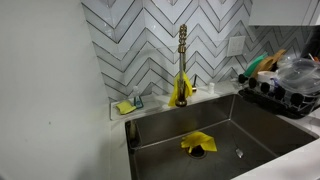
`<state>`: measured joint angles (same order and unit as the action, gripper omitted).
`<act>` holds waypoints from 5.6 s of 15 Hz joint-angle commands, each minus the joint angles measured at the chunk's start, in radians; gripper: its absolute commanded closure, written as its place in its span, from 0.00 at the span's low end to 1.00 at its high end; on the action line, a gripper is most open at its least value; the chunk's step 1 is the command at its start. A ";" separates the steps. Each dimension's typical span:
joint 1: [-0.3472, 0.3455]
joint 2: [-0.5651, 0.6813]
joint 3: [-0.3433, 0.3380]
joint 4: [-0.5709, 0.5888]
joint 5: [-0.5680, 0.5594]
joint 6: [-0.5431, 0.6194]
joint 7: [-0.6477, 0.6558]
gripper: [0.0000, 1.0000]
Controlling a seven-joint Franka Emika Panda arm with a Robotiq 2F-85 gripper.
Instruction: Remove the green measuring spoon from the silver cup and put it on the counter then place the cup upright.
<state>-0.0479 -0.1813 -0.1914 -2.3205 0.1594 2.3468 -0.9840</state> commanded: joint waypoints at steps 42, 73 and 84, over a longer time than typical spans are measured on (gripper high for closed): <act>-0.022 -0.010 -0.033 0.003 0.080 -0.020 -0.050 0.99; -0.187 0.164 -0.224 0.152 0.009 0.167 -0.194 0.99; -0.345 0.469 -0.038 0.452 0.492 0.164 -0.534 0.99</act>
<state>-0.3242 0.2024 -0.2920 -1.9626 0.5719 2.5621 -1.4471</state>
